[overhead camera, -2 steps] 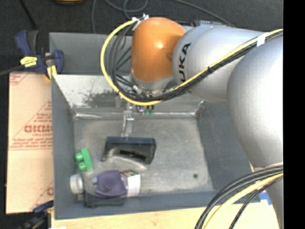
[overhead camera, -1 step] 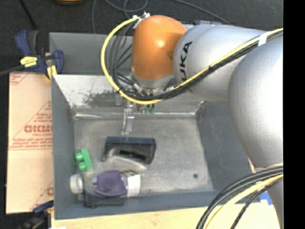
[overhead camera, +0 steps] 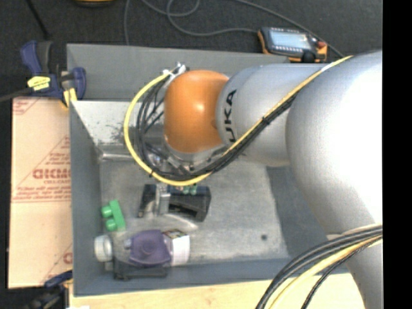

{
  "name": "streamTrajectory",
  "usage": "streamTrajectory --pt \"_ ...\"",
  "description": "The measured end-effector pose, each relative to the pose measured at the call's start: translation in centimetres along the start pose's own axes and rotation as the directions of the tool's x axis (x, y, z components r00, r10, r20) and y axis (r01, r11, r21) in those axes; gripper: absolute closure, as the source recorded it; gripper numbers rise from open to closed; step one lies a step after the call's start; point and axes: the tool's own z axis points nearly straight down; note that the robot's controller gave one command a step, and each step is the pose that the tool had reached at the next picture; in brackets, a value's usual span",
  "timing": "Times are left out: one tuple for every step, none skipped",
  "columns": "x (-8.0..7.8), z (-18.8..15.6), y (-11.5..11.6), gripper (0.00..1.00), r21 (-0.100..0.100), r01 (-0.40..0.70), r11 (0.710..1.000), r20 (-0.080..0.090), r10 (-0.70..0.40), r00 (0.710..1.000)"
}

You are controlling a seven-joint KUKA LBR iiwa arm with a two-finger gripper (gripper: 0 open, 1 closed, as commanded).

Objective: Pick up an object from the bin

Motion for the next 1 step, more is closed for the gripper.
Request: streamTrajectory --pt "-0.04 4.20 -1.39 0.00 -0.001 0.048 0.999 -0.007 -0.048 0.999"
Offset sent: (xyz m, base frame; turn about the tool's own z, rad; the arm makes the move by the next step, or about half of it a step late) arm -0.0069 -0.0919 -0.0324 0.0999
